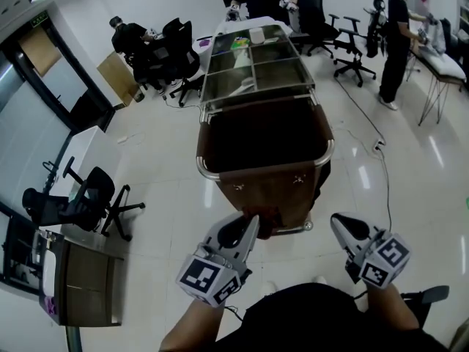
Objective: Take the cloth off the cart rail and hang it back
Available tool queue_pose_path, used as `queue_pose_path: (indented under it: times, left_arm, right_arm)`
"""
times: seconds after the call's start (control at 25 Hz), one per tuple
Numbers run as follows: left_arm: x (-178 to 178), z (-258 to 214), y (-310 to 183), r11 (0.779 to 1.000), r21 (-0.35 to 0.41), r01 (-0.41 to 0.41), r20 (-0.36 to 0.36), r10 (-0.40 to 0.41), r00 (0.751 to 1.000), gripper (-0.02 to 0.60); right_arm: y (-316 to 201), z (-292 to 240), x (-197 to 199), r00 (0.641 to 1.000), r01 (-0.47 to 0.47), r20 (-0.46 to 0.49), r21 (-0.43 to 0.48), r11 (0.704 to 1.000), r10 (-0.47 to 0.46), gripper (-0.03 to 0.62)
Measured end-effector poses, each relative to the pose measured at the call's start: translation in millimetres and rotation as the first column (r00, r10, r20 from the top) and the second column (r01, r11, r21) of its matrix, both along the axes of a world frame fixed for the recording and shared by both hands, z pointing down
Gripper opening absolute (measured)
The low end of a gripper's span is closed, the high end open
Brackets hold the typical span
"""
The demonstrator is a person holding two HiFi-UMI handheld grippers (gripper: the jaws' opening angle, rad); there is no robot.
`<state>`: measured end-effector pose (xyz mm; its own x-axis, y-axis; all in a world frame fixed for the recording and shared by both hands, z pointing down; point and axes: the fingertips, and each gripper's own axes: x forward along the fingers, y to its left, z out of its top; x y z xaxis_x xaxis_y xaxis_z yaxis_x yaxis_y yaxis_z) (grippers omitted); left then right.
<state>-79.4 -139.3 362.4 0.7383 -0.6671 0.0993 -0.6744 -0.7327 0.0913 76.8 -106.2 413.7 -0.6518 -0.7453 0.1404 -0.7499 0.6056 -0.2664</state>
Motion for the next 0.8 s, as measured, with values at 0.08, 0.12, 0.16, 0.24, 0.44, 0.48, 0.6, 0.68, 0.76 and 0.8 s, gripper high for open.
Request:
queue_pose_path:
  times: [0.08,0.12,0.16,0.24,0.44,0.48,0.6,0.68,0.76,0.8]
  left_arm:
    - [1.7,-7.8,-14.4,1.000,-0.003,0.011,-0.003,-0.011,1.000,0.016]
    - [3.7,-13.2,-21.1,1.000,0.002,0.011,-0.008,-0.011,1.000,0.017]
    - [6.5,-19.0,-27.5,1.000,0.011,0.009,-0.011,-0.008,1.000,0.017]
    - [12.9,-29.9,-39.4,1.000,0.029,0.002,-0.008,-0.001,1.000,0.016]
    - [22.0,-50.2,-66.5,0.998,0.059,0.003,-0.009,-0.003,1.000,0.017]
    - [23.2,-51.8,-72.6,0.998,0.060,0.008,-0.012,-0.007,1.000,0.017]
    - [26.7,-53.4,-92.8,0.998,0.058,0.021,-0.011,-0.020,1.000,0.017]
    - [30.4,-56.5,-105.8,0.997,0.068,0.023,0.005,-0.023,1.000,0.017]
    - [35.6,-58.9,-116.4,0.997,0.069,0.018,0.016,-0.019,1.000,0.017]
    - [38.3,-58.4,-120.9,0.998,0.064,0.016,0.019,-0.018,1.000,0.017]
  right_arm:
    - [-1.2,-3.7,3.2,1.000,-0.005,0.000,0.009,1.000,0.005,0.020]
    - [-1.9,-5.7,5.5,1.000,-0.007,-0.001,0.015,1.000,0.007,0.020]
    - [-2.6,-7.4,8.2,1.000,-0.010,-0.001,0.019,1.000,0.011,0.020]
    - [-3.3,-9.8,13.8,1.000,-0.018,-0.001,0.024,1.000,0.018,0.020]
    - [-1.0,-13.2,23.5,1.000,-0.026,-0.011,0.029,0.999,0.027,0.020]
    - [-0.8,-13.7,25.4,1.000,-0.028,-0.013,0.030,0.999,0.028,0.020]
    - [-0.3,-14.9,30.3,0.999,-0.032,-0.020,0.032,0.999,0.032,0.020]
    - [0.3,-15.3,32.1,0.999,-0.033,-0.024,0.033,0.999,0.034,0.020]
    - [1.0,-15.4,33.6,0.999,-0.037,-0.026,0.033,0.999,0.037,0.020]
    - [1.1,-15.4,34.5,0.999,-0.040,-0.025,0.033,0.999,0.041,0.020]
